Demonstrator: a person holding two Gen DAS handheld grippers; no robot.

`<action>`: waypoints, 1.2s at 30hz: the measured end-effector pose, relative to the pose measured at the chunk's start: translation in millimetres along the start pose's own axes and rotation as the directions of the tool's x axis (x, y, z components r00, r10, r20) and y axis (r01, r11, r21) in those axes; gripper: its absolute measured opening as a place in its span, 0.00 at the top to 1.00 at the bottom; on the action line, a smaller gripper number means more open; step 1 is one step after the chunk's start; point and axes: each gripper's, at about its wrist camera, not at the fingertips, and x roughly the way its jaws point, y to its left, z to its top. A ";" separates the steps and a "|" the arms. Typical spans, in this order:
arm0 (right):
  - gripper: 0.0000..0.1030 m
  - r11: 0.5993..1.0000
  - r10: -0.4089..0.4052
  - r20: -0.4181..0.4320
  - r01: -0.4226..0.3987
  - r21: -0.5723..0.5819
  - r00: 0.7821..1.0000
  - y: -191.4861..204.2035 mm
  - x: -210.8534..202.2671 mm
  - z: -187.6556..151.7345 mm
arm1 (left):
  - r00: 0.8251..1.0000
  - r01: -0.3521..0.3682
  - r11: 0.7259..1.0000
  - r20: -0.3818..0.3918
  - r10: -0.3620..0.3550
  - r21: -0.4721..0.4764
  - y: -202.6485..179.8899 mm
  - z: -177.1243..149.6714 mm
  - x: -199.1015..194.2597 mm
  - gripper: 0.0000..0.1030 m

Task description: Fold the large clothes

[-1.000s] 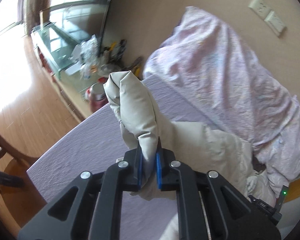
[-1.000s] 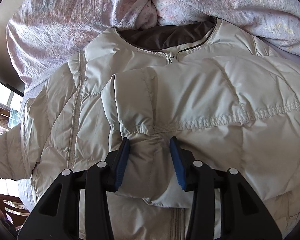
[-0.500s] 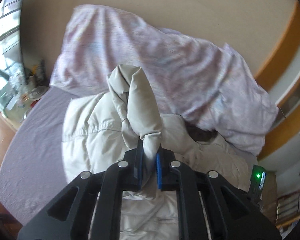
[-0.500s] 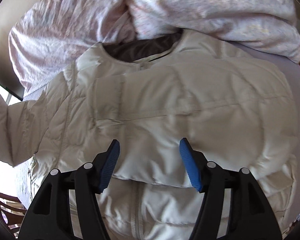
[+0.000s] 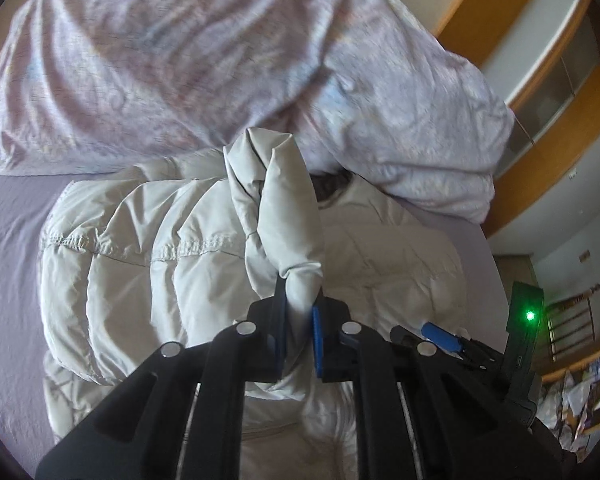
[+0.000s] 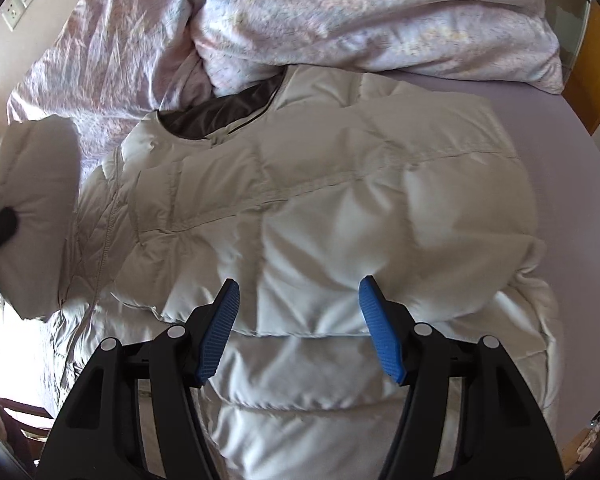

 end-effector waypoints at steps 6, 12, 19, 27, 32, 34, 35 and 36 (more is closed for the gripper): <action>0.38 0.999 0.000 0.014 0.000 0.043 1.000 -24.6 -8.1 -8.5 | 0.997 0.030 0.998 -0.067 -0.026 0.056 -29.7 -9.9 28.8 0.90; 0.38 0.998 0.016 0.025 -0.017 0.056 1.000 -29.8 -12.5 -7.8 | 0.993 0.024 0.996 -0.114 -0.014 0.087 -41.5 -17.3 44.4 0.76; 0.55 0.997 0.074 0.047 -0.075 0.020 0.996 -14.1 -16.4 2.2 | 0.997 -0.033 0.997 -0.067 0.038 0.075 -23.0 -13.6 31.3 0.46; 0.78 0.977 0.196 0.039 -0.191 -0.097 0.980 41.4 -11.8 17.3 | 0.988 -0.147 0.989 -0.055 0.147 0.001 27.9 -16.1 17.6 0.46; 0.78 0.966 0.223 -0.003 -0.222 -0.133 0.975 67.9 0.5 14.8 | 0.982 -0.180 0.984 -0.058 0.180 -0.007 41.5 -21.7 12.3 0.43; 0.78 0.966 0.213 -0.022 -0.214 -0.142 0.977 74.5 6.9 11.8 | 0.980 -0.192 0.981 -0.059 0.192 -0.006 44.7 -23.6 10.8 0.42; 0.78 0.968 0.204 -0.034 -0.207 -0.144 0.978 76.6 10.9 11.3 | 0.979 -0.198 0.980 -0.059 0.197 -0.004 45.6 -24.5 10.4 0.42; 0.78 0.970 0.193 -0.043 -0.197 -0.143 0.980 77.1 13.8 11.2 | 0.977 -0.203 0.979 -0.061 0.203 -0.002 47.3 -25.4 9.7 0.42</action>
